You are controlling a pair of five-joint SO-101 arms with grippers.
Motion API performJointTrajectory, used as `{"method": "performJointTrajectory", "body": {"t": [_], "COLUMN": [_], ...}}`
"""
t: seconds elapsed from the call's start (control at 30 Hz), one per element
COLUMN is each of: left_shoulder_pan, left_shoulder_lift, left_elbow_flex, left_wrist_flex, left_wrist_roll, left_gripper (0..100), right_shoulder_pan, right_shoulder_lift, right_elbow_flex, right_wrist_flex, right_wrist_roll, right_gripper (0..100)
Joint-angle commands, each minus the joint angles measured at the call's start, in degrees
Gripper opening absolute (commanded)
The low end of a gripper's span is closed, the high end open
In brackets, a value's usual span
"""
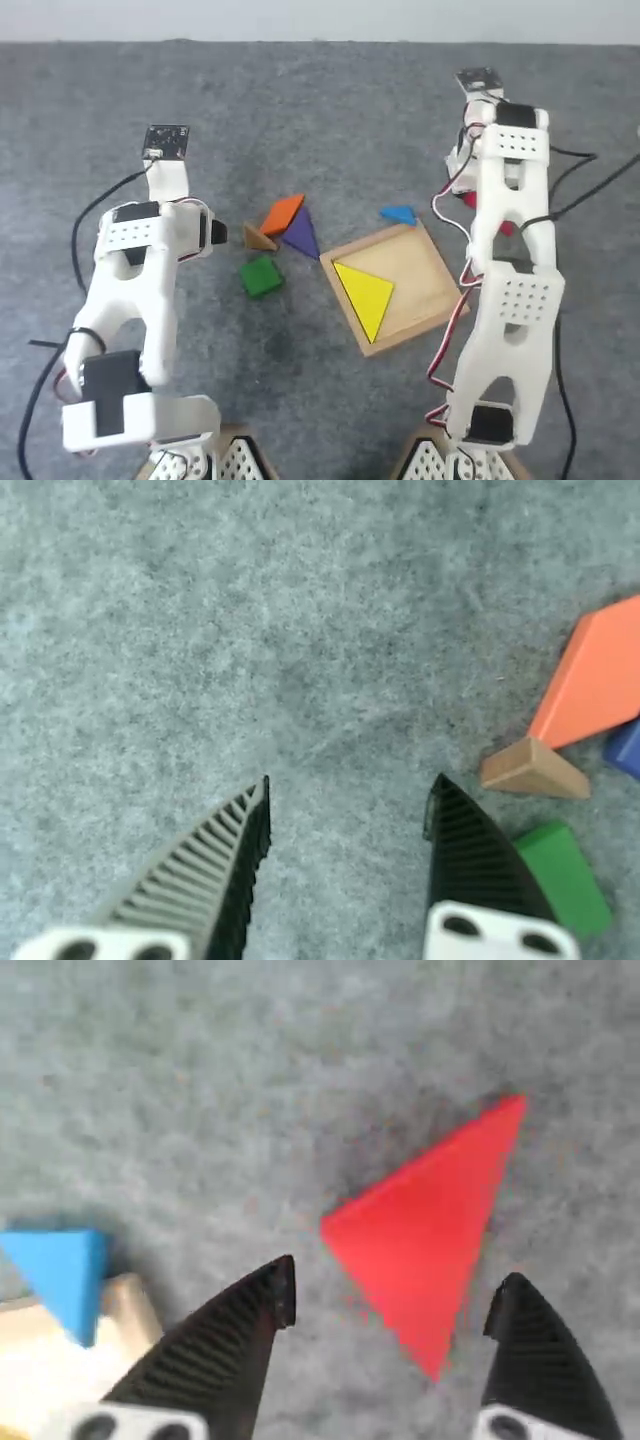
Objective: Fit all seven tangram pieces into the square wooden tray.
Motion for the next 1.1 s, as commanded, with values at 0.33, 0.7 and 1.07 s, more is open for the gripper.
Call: {"method": "performJointTrajectory", "body": {"t": [0.33, 0.7, 1.07], "left_shoulder_pan": [-0.26, -0.26, -0.35], "left_shoulder_lift": [-0.18, -0.18, -0.18], "left_elbow_flex": [-0.31, -0.31, -0.31], "left_wrist_flex": [-0.88, -0.88, -0.88], "left_wrist_roll": [0.09, 0.09, 0.09], "left_gripper": [25, 25, 25], "right_shoulder_pan": [1.10, 1.45, 1.71], "right_shoulder_lift": [12.97, 20.00, 21.76], "right_elbow_flex": [-15.21, -23.65, -24.53], "right_wrist_flex": [0.31, 0.31, 2.15], "right_wrist_roll": [0.35, 0.18, 0.26], "right_gripper": [31.4, 31.1, 14.7]}}
